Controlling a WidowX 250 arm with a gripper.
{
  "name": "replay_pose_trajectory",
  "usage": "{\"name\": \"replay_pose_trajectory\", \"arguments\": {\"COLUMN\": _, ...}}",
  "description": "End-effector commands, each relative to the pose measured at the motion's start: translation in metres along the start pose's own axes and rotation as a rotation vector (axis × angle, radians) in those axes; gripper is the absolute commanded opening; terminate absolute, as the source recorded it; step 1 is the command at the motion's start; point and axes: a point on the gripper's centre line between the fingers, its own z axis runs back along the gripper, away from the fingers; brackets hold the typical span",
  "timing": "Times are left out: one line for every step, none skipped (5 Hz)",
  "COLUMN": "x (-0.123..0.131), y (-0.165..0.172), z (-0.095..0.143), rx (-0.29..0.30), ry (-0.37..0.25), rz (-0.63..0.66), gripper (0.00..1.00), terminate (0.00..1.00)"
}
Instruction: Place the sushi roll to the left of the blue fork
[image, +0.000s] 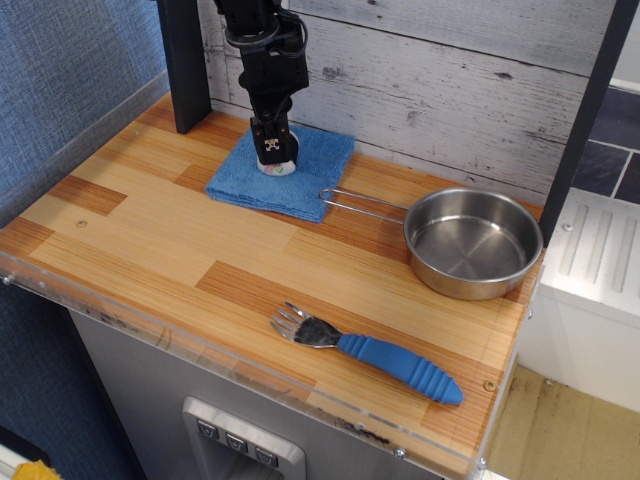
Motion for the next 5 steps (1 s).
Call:
{"name": "replay_pose_trajectory", "arguments": {"x": 0.001, "y": -0.005, "z": 0.01, "rx": 0.037, "ry": 0.01, "rz": -0.028, "gripper": 0.0, "terminate": 0.0}}
{"name": "replay_pose_trajectory", "arguments": {"x": -0.001, "y": -0.005, "z": 0.014, "rx": 0.044, "ry": 0.011, "rz": -0.031, "gripper": 0.0, "terminate": 0.0}}
{"name": "replay_pose_trajectory", "arguments": {"x": 0.002, "y": -0.005, "z": 0.029, "rx": 0.064, "ry": -0.012, "rz": -0.042, "gripper": 0.0, "terminate": 0.0}}
{"name": "replay_pose_trajectory", "arguments": {"x": 0.006, "y": -0.004, "z": 0.059, "rx": 0.119, "ry": -0.055, "rz": -0.044, "gripper": 0.0, "terminate": 0.0}}
{"name": "replay_pose_trajectory", "arguments": {"x": 0.006, "y": -0.008, "z": 0.084, "rx": 0.164, "ry": -0.091, "rz": -0.041, "gripper": 0.0, "terminate": 0.0}}
